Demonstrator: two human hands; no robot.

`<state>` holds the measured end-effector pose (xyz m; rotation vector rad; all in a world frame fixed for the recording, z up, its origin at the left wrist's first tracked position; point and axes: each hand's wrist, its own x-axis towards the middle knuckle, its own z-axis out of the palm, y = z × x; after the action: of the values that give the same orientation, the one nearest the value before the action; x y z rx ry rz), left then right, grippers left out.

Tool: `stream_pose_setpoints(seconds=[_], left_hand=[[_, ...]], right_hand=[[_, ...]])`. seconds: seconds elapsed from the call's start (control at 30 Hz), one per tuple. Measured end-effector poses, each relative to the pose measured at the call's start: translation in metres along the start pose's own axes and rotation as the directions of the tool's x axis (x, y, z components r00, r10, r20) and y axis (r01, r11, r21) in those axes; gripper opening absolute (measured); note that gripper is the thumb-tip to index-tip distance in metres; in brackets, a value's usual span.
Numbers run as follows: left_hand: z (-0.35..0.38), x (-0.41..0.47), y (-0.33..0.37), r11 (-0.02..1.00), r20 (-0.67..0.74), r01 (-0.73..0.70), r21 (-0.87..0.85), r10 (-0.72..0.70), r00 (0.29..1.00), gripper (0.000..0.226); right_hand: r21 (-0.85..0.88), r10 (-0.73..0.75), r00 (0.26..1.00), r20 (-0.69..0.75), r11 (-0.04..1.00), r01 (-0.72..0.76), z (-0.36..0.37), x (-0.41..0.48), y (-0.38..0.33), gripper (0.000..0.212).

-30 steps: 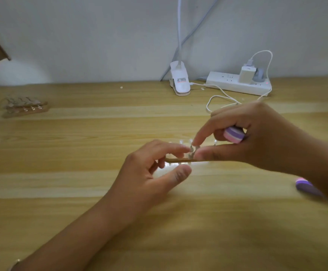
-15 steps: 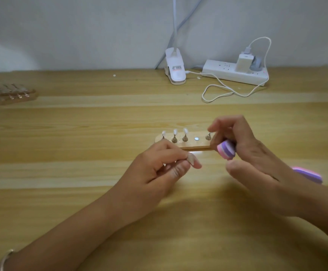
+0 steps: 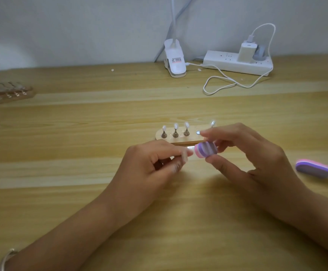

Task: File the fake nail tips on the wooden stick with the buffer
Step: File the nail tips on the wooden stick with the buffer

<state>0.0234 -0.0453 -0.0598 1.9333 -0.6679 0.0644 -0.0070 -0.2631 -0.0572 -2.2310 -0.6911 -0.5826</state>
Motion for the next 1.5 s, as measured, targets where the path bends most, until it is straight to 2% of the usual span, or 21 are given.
stream_pose_setpoints(seconds=[0.23, 0.37, 0.5, 0.63, 0.8, 0.9, 1.07, 1.2, 1.37, 1.5], left_hand=[[0.0, 0.002, 0.001, 1.0, 0.052, -0.011, 0.026, 0.01, 0.999, 0.02], [0.0, 0.001, 0.0, 1.0, 0.045, 0.004, 0.018, -0.004, 0.999, 0.018], [0.0, 0.002, 0.001, 1.0, 0.054, -0.016, 0.019, 0.015, 0.998, 0.02], [0.001, 0.003, -0.001, 1.0, 0.042, 0.008, 0.02, -0.008, 0.999, 0.017], [0.0, 0.002, -0.001, 1.0, 0.043, -0.004, 0.013, 0.004, 0.999, 0.018], [0.002, 0.002, -0.001, 1.0, 0.037, 0.006, 0.025, -0.007, 0.999, 0.016], [0.0, 0.002, -0.002, 0.999, 0.039, -0.008, 0.038, 0.006, 0.999, 0.02], [0.001, 0.002, -0.002, 0.999, 0.033, -0.001, 0.042, 0.0, 0.999, 0.016], [0.0, 0.003, -0.004, 0.999, 0.04, -0.022, 0.029, 0.021, 0.999, 0.017], [0.001, 0.003, -0.004, 1.0, 0.031, -0.019, 0.02, 0.018, 0.999, 0.015]], right_hand=[[-0.074, -0.135, 0.991, 0.014, 0.988, 0.136, 0.008, 0.002, -0.004, 0.015], [-0.085, -0.114, 0.994, 0.0, 0.99, 0.113, 0.005, 0.002, -0.001, 0.015], [-0.094, -0.191, 0.981, 0.045, 0.976, 0.194, 0.011, 0.001, -0.004, 0.017], [-0.093, -0.124, 0.992, 0.033, 0.988, 0.127, 0.005, 0.003, 0.002, 0.016], [-0.089, -0.167, 0.984, 0.064, 0.981, 0.173, 0.009, 0.002, -0.002, 0.018], [-0.107, -0.099, 0.994, 0.052, 0.989, 0.104, 0.001, 0.003, 0.002, 0.016], [-0.078, -0.166, 0.982, 0.089, 0.982, 0.173, 0.008, 0.001, -0.004, 0.015], [-0.123, -0.101, 0.993, 0.059, 0.987, 0.108, 0.001, 0.003, 0.003, 0.017], [-0.093, -0.174, 0.981, 0.086, 0.979, 0.182, 0.006, 0.002, -0.002, 0.016], [-0.107, -0.107, 0.993, 0.052, 0.988, 0.112, 0.0, 0.003, 0.002, 0.017]])
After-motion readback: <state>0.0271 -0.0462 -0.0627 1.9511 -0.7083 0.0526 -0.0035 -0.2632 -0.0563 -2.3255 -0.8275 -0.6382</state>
